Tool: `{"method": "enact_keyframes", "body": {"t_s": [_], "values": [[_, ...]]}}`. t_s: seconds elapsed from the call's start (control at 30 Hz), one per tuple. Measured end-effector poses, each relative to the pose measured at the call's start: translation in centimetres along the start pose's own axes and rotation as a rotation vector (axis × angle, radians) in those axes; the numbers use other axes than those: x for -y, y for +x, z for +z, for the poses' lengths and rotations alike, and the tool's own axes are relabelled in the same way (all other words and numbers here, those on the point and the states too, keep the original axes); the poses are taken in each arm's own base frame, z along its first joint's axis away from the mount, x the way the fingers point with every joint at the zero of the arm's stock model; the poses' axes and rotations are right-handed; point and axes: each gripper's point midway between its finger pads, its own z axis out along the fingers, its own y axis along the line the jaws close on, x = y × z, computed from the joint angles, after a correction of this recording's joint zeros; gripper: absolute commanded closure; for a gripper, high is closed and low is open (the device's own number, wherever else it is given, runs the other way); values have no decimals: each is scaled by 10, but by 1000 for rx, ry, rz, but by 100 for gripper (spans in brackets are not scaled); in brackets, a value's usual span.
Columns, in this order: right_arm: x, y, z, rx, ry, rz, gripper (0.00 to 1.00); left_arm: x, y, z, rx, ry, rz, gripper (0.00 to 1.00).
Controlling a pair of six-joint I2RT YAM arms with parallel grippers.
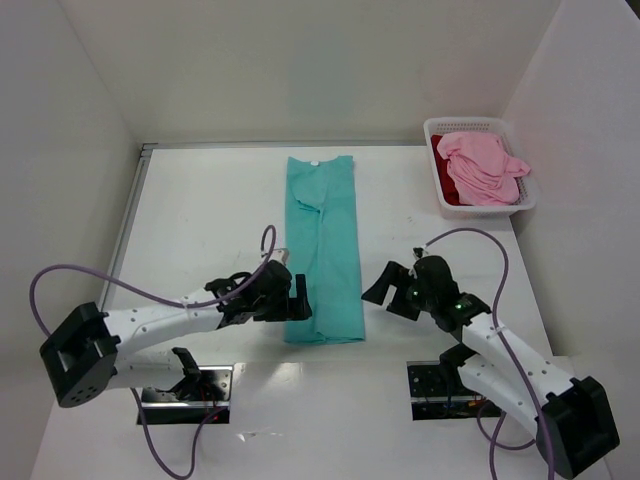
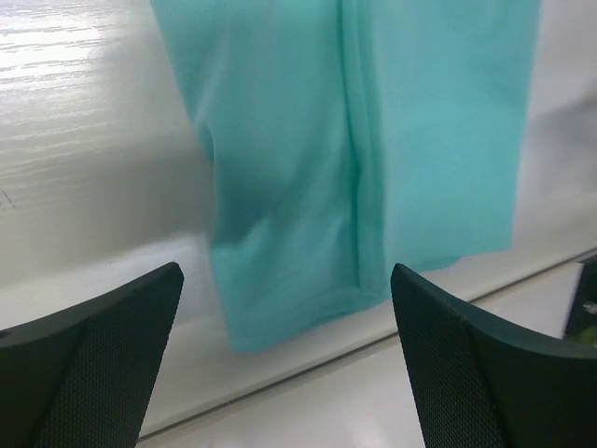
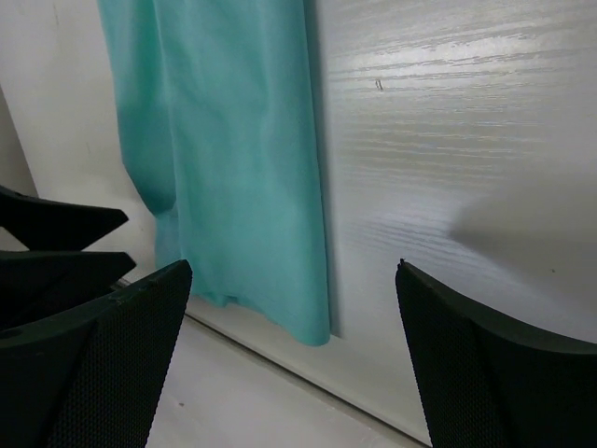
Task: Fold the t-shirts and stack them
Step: Rotate the tshirt 90 degrees
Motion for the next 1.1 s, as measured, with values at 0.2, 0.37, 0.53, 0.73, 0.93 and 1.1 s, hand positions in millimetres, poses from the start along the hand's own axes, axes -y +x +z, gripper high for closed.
{"method": "enact_keyframes", "body": {"t_s": [0.2, 0.37, 0.53, 0.73, 0.93, 1.1], "values": [[4, 18, 12, -85, 26, -12, 5, 4, -2, -15, 33, 57, -42, 0], [3, 26, 13, -113, 26, -27, 9, -6, 16, -9, -22, 41, -53, 0], [5, 36, 9, -127, 0, -16, 14, -11, 27, -6, -58, 31, -70, 0], [12, 56, 6, -171, -14, 13, 16, -23, 40, -7, -66, 30, -127, 0], [9, 66, 5, -197, -34, 16, 22, -25, 42, -10, -56, 46, -174, 3], [10, 67, 7, -196, -37, 28, 31, -21, 42, -9, -48, 66, -195, 3]]}}
